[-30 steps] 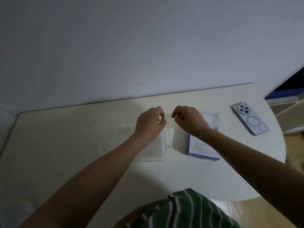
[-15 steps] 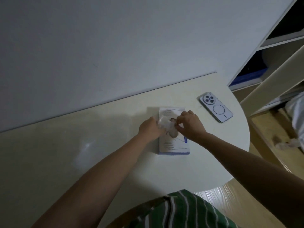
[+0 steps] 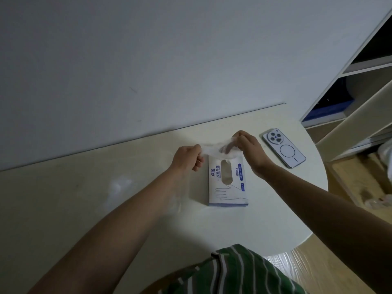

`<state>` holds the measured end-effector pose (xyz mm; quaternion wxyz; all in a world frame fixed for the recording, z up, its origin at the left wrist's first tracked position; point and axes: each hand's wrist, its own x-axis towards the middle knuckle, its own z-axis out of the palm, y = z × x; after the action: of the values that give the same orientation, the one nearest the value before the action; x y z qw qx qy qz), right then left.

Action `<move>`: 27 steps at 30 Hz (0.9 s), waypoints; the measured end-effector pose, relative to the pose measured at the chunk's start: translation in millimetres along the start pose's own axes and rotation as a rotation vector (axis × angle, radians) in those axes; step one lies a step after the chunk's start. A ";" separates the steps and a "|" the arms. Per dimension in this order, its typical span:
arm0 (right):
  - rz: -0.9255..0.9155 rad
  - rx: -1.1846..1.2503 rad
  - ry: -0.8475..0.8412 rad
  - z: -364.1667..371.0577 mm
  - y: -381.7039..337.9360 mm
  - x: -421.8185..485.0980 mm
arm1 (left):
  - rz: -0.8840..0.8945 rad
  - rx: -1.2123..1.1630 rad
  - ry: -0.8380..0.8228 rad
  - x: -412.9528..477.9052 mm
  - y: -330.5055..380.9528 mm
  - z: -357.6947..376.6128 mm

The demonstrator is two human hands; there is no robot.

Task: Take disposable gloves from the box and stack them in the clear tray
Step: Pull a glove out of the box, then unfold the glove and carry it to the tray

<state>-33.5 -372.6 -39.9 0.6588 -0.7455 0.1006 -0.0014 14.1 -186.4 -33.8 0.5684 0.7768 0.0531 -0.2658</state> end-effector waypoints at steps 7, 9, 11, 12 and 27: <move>-0.019 -0.231 -0.215 20.1 -9.8 8.8 | -0.108 -0.210 0.014 -12.6 6.7 -20.5; -0.027 -0.207 -0.224 23.8 -11.9 8.5 | -0.056 -0.069 0.052 -13.6 3.3 -28.4; 0.030 -0.138 -0.248 28.9 -18.0 8.4 | 0.091 0.122 0.162 -15.9 -4.8 -37.1; 0.060 -0.139 -0.277 31.7 -21.7 8.6 | 0.203 0.182 0.218 -19.3 -7.5 -40.6; 0.198 -0.355 -0.575 88.4 -41.2 14.0 | 0.260 0.173 0.252 -34.5 -32.7 -106.4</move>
<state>-1.7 -283.3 -12.9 0.5174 -0.8049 -0.0186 0.2900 9.6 -70.5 -22.8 0.5180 0.8501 0.0000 -0.0946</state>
